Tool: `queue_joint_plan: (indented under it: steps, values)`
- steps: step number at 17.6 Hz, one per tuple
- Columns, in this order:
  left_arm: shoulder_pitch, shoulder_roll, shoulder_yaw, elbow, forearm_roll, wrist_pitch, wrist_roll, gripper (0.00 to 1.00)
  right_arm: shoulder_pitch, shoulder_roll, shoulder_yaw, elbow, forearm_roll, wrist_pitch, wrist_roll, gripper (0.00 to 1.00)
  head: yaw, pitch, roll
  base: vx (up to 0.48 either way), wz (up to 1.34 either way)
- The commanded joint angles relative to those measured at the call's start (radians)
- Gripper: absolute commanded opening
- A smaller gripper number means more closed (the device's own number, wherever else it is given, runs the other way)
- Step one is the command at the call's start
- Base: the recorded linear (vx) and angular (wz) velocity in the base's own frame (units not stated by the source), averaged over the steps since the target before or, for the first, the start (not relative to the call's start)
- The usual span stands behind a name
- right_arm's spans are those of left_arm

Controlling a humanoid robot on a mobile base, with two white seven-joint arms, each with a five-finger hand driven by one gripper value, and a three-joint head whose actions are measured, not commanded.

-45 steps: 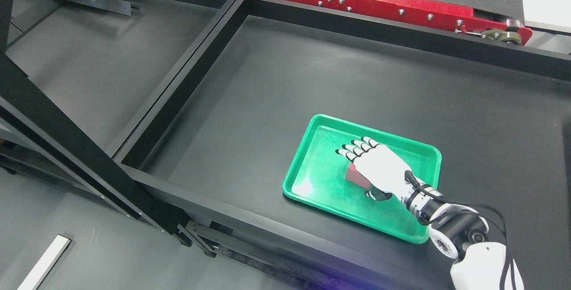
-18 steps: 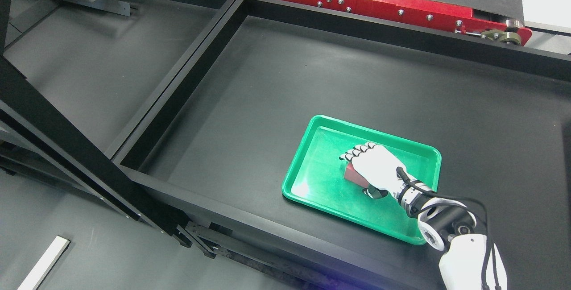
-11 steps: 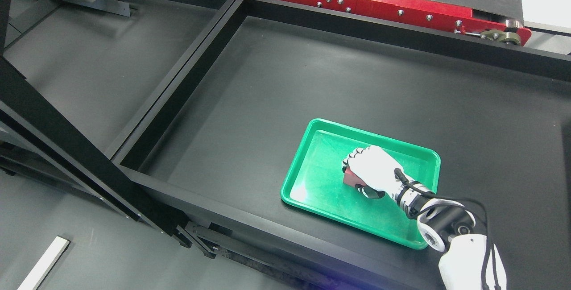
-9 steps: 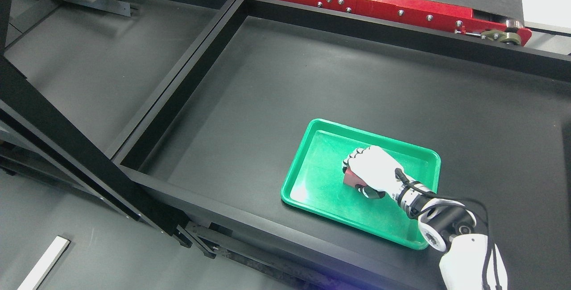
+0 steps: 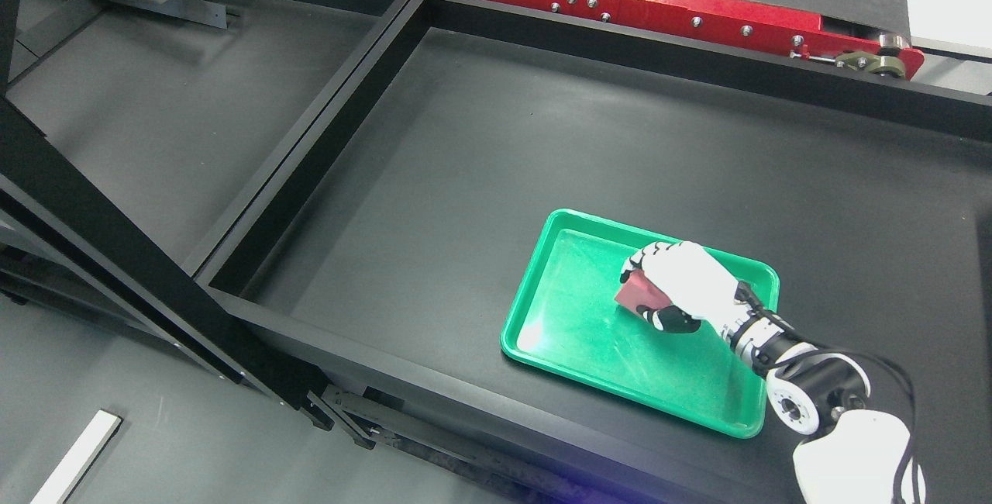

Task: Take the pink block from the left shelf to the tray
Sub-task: 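Lift the pink cube up out of the green tray with the right hand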

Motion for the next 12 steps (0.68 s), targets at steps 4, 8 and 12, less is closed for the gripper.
queue_joint_plan:
  steps: [4,8,12]
  values:
    - [-0.011,0.017,0.0,0.0,-0.002,0.0,0.001,1.0,0.015,0.0,-0.166,-0.058,-0.202,0.078,-0.25,0.01,0.0,0.0,0.0,0.0,0.0]
    - [-0.011,0.017,0.0,0.0,-0.002,0.0,0.001,1.0,0.021,-0.005,-0.166,-0.058,-0.192,0.201,-0.399,0.0,0.0,0.0,0.0,0.0,0.0]
    - [-0.011,0.017,0.0,0.0,-0.002,0.0,0.001,1.0,0.019,-0.005,-0.164,-0.063,-0.19,0.33,-0.475,0.0,0.0,0.0,0.0,0.0,0.0]
